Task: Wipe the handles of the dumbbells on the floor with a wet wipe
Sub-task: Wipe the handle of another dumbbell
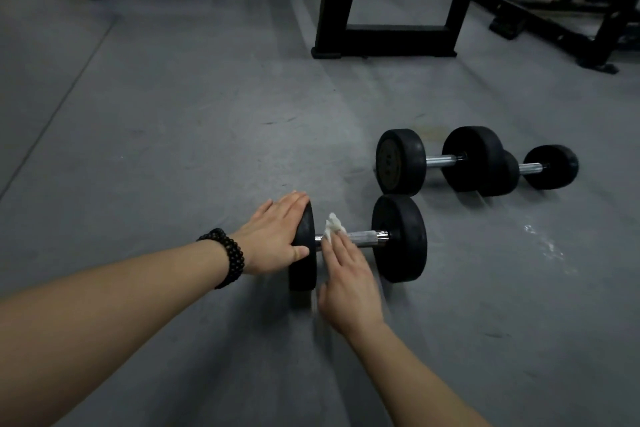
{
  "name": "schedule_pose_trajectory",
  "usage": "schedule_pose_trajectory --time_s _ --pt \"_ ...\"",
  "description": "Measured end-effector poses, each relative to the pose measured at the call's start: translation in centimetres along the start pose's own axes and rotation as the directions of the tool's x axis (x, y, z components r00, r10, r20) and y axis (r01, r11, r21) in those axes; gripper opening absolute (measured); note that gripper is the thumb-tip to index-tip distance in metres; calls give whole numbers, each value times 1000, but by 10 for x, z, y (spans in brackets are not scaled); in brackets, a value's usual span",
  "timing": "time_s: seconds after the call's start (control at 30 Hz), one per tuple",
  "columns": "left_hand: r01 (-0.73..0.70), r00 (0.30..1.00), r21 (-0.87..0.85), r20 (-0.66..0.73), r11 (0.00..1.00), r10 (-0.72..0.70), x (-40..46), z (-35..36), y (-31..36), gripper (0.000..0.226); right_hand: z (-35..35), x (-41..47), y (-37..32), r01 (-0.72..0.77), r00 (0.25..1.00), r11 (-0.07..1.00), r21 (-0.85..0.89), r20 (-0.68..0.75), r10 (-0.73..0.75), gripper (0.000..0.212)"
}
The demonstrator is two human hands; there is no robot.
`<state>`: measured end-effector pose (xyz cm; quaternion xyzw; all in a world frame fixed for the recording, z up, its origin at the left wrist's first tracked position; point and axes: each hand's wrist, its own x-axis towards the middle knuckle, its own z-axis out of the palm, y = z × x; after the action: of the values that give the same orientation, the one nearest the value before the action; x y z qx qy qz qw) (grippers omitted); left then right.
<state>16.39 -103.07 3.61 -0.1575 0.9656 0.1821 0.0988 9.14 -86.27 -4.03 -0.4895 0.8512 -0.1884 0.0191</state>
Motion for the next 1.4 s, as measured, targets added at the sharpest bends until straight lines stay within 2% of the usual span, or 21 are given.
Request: schedule_pose_trajectory --time_s 0.1,0.3,0.43,0.5,0.6,0.7,0.73,0.83,0.9,0.97,1.03,1.1,1.17,1.23,1.27,1.33,1.4 --pt "-4 1000 9 -7 1000 4 -1 1 0 93 -8 5 9 17 1000 997 -70 17 -16 73" --pt "9 1000 15 16 1000 -9 2 -3 0 91 -7 23 19 -28 977 969 -244 199 79 97" --pt "16 998 33 -64 999 -13 1 0 0 83 -3 33 8 -143 983 976 -164 89 159 88" --pt "26 998 32 -57 999 -24 1 -1 0 82 3 29 3 -99 993 990 -102 50 105 85" --pt "28 999 48 -31 998 -27 3 -3 1 82 2 21 22 -35 998 992 -125 41 40 86" --pt "34 999 52 -12 998 -33 4 -6 2 81 -9 20 40 -163 986 971 -173 -3 165 90" --pt "37 999 53 -12 998 -36 4 -6 3 81 -10 20 33 -159 987 974 -163 -12 160 91" --pt "42 999 50 -11 998 -41 6 -7 4 82 3 18 -1 -20 996 996 -82 83 27 92" --pt "41 999 58 -2 998 -41 6 -7 3 82 2 18 0 13 996 998 -55 94 -8 91" --pt "38 999 78 15 996 -39 8 -11 2 82 -6 19 25 -29 999 998 -53 44 31 87" --pt "33 999 106 -5 994 -32 10 -15 2 82 -10 18 44 -117 993 986 -121 -26 115 87" --pt "10 999 118 -53 993 -3 10 -16 5 79 -3 15 31 -124 992 988 -96 12 126 92" --pt "-17 994 143 -105 990 32 7 -11 10 74 9 11 8 -37 997 999 -31 60 39 94" --pt "-19 994 144 -108 989 35 4 -6 13 71 12 9 6 75 995 992 -100 73 -67 89" --pt "-17 994 143 -106 990 32 5 -5 13 71 8 10 15 77 996 985 -152 62 -69 87" --pt "-17 995 165 -99 986 34 7 -5 12 74 -1 11 36 -84 996 975 -208 -19 82 88" --pt "-23 997 219 -62 975 37 8 -6 11 89 -6 12 41 -194 981 960 -204 -29 192 89"
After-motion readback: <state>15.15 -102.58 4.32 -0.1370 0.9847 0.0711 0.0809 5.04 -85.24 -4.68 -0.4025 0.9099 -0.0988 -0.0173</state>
